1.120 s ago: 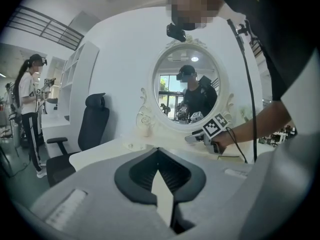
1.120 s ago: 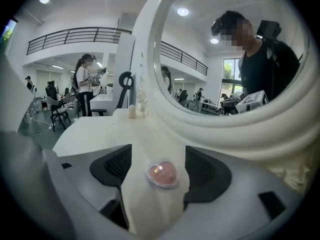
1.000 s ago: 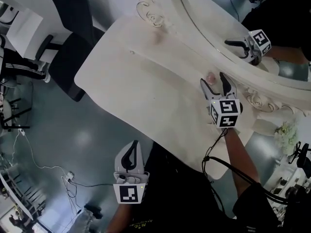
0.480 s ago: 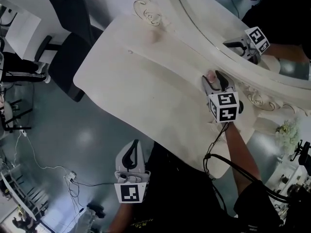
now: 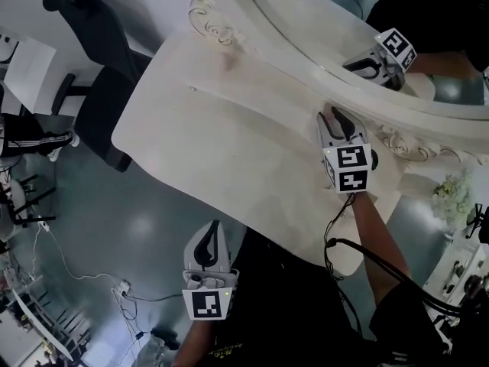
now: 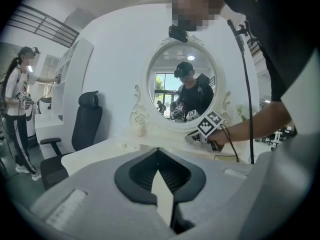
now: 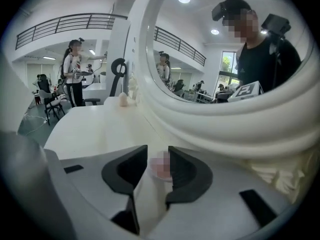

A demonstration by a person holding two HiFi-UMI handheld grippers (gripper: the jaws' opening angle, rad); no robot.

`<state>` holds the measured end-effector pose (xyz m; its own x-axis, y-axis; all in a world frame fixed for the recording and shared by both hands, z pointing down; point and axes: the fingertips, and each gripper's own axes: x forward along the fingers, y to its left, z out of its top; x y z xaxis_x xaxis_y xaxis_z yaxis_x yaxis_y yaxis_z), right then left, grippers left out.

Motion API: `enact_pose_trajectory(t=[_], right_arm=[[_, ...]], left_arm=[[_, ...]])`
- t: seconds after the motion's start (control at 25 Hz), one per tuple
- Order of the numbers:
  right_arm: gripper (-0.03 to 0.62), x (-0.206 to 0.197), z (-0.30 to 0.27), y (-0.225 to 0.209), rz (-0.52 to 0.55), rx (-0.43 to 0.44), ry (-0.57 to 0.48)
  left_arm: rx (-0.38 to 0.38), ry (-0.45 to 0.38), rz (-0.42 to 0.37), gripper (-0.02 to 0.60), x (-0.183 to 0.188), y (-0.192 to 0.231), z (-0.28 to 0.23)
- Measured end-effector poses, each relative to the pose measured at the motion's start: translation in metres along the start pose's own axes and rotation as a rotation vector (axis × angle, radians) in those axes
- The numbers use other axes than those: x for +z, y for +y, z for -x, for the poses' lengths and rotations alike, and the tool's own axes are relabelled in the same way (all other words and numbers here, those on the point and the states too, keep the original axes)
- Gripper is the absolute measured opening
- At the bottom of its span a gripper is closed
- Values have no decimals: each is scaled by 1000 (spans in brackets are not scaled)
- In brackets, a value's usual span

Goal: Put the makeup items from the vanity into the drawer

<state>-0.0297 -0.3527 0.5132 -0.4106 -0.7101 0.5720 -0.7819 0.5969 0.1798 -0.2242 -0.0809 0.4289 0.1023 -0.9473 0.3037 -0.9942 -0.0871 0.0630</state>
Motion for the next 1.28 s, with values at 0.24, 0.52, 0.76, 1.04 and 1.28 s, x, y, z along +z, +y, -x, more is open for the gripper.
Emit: enact_pose_trajectory(t=[0.24, 0.52, 0.76, 1.04, 1.28], right_arm=[[305, -16, -13, -7, -5, -32, 76], [232, -20, -17, -3, -126, 65, 160], [230, -22, -8, 3, -115, 97, 178], [230, -1, 65, 19, -150, 134, 71], [230, -50, 159, 20, -233, 93, 122]], left_arm=[[13, 17, 10, 21, -5, 3, 0], [25, 18, 21, 21, -6, 5, -3], [18, 23, 16, 21, -5, 1, -5], [-4, 9, -3, 21, 1, -1, -7], [-71, -5, -23, 21, 7, -17, -15]])
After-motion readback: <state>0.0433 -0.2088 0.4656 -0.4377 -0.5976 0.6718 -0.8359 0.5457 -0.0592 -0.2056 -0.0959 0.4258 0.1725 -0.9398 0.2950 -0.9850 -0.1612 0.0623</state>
